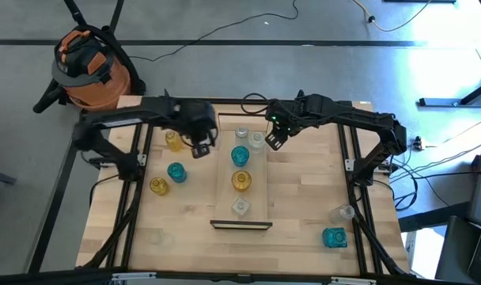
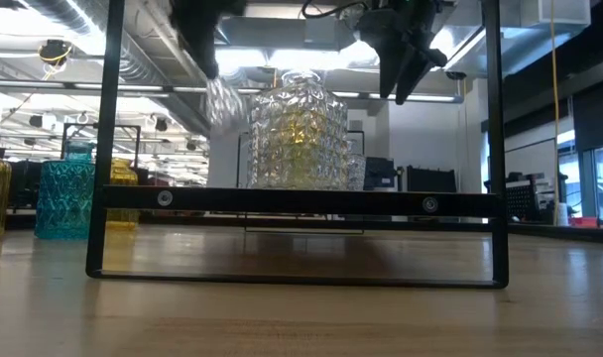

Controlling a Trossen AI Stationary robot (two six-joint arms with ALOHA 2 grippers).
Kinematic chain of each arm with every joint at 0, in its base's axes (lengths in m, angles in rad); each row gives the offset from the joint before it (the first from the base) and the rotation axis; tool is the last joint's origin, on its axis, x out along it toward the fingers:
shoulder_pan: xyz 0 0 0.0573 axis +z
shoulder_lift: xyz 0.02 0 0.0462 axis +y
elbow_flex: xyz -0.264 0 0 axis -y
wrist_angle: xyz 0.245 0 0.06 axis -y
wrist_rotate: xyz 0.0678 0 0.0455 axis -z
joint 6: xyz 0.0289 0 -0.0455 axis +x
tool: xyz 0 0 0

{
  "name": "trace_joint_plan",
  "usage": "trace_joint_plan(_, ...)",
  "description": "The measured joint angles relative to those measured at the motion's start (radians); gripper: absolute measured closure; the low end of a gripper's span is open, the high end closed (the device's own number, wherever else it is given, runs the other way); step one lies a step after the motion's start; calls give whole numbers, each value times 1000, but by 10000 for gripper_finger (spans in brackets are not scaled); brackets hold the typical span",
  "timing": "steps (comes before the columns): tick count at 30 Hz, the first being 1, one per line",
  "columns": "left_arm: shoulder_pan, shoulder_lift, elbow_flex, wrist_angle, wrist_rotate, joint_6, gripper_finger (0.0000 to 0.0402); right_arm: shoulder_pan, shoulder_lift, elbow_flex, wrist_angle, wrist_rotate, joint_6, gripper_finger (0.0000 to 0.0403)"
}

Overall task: Sort vases onto shelf
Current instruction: Put the transparent vase on the shelf aligned with the other top transparent vase

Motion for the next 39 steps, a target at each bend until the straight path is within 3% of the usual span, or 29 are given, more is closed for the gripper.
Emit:
trace_joint_plan(6,4,167,48,-37,-105,64,384,12,0,0,-52,-51,14,228)
trace_joint_plan(13,28,258,81,4,-91,137,384,85,0,0,-126,26,55,228)
trace_joint_plan(28,64,316,82,102,5,202,375,131,0,0,-161,64,113,228)
trace_joint_plan(39,63,320,82,115,-11,236,353,131,0,0,-162,73,112,228)
